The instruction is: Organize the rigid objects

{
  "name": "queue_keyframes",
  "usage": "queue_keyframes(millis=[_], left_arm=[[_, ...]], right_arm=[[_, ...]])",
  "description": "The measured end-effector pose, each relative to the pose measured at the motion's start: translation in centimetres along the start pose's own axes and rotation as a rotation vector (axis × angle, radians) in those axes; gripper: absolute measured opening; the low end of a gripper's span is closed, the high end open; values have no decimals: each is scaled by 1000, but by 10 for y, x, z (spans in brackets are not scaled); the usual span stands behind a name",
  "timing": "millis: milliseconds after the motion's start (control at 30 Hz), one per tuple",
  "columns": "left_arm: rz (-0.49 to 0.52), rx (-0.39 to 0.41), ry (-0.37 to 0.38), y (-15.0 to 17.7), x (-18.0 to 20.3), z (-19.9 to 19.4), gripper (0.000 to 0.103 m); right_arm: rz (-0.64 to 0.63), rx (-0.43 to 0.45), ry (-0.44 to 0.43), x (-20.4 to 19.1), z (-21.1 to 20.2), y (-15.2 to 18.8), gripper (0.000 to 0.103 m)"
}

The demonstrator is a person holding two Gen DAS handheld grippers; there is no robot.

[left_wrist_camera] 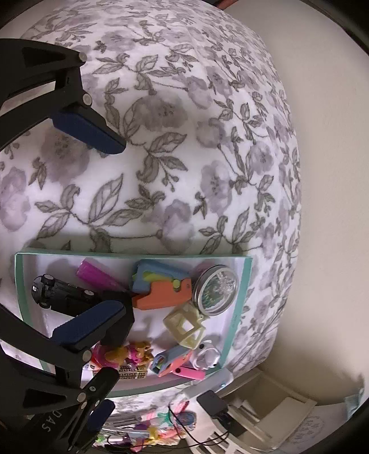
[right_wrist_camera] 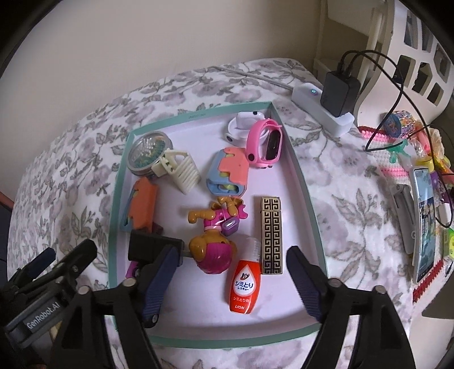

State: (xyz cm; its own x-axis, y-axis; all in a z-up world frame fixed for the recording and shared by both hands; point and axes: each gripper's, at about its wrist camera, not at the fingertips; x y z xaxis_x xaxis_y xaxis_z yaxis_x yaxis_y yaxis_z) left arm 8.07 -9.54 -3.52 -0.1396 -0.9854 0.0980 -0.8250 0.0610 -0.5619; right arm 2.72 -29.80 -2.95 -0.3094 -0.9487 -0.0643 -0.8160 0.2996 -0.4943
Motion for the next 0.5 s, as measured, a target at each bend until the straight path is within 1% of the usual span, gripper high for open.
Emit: queue_keyframes(millis=[133, 233, 500], left_arm=[[-4, 8, 9, 1, -4, -4, 103], [-5, 20, 16, 1, -6, -12, 103], [28, 80, 1, 5, -12, -40, 103]], right_arm=[[2, 18, -3, 0, -4, 0, 99], [-7, 34, 0, -2, -8, 2, 100], [12, 88, -13, -2, -28, 7, 100]])
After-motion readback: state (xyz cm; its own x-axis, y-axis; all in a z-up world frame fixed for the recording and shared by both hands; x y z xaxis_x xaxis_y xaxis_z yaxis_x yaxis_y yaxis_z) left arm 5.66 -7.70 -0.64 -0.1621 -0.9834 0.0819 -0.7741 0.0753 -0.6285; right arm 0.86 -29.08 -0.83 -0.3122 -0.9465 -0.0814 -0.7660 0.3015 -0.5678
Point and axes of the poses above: each gripper's, at about its wrist camera, not at the fingertips, and z roughly the way its jaws point, x to its right, y to its underside, and after that the axes turned 9 degrees about x, right-handed
